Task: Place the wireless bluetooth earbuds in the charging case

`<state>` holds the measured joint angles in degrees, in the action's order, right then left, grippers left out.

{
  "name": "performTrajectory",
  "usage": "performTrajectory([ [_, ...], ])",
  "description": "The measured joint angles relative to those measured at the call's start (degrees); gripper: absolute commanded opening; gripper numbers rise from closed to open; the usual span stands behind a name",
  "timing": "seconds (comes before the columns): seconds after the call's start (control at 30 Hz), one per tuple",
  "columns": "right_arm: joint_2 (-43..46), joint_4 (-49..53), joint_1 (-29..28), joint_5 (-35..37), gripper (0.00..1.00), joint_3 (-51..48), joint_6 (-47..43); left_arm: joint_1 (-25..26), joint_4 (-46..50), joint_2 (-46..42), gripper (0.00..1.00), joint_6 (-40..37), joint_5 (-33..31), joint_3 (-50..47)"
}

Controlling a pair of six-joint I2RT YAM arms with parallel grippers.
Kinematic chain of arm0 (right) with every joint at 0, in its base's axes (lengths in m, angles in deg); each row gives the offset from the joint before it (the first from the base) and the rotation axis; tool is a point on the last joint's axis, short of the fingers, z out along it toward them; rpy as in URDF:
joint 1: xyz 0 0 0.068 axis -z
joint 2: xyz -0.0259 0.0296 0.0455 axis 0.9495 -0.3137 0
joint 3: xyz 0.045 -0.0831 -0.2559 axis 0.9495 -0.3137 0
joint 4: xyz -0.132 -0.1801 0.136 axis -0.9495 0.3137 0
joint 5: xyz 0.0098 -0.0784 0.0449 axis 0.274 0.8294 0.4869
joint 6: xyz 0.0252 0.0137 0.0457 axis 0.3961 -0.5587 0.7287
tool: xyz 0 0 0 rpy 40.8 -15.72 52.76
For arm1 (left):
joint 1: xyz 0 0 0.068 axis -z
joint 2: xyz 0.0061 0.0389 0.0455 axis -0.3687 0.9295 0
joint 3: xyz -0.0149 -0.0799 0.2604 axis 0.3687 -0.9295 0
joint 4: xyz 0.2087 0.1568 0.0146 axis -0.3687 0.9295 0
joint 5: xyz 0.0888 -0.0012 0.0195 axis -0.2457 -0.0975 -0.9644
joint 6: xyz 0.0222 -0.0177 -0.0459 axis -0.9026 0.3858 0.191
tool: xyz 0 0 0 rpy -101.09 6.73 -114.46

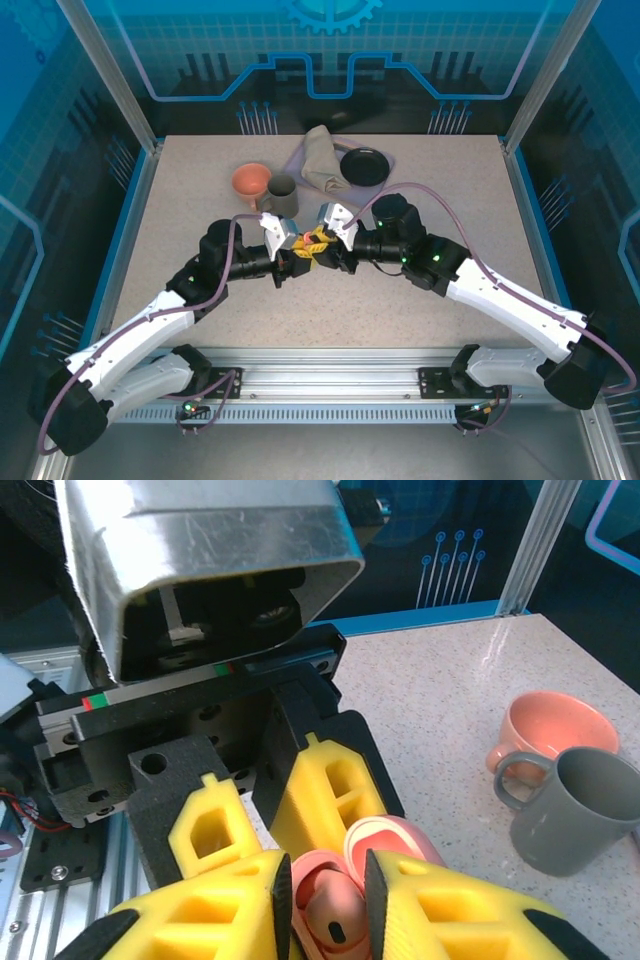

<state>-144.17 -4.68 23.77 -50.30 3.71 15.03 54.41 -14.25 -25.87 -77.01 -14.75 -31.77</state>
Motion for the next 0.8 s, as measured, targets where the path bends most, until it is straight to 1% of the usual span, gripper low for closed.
performTrajectory([
  [0.27, 0.0, -0.7, 1.1, -4.7, 0.35, 0.0, 2.7, 0.0, -0.5, 0.0, 0.0, 0.0, 0.0, -0.2],
  [0.37, 0.1, -0.9, 1.3, -6.9, 0.41, 0.1, 4.0, 0.0, -1.2, 0.0, 0.0, 0.0, -0.7, -0.3],
  [0.43, 0.3, -1.0, 1.5, -7.8, 0.42, 0.1, 4.7, 0.0, -1.7, 0.0, 0.0, 0.0, -0.9, -0.3],
  [0.67, 1.0, -1.4, 2.8, -7.2, 0.56, 1.3, 7.9, 0.0, -3.0, 0.0, 0.0, 0.0, -1.3, -0.3],
  [0.8, 2.8, -2.0, 4.6, -5.9, 0.58, 1.6, 10.4, 0.0, -3.1, 0.0, 0.0, 0.0, -1.3, -0.3],
])
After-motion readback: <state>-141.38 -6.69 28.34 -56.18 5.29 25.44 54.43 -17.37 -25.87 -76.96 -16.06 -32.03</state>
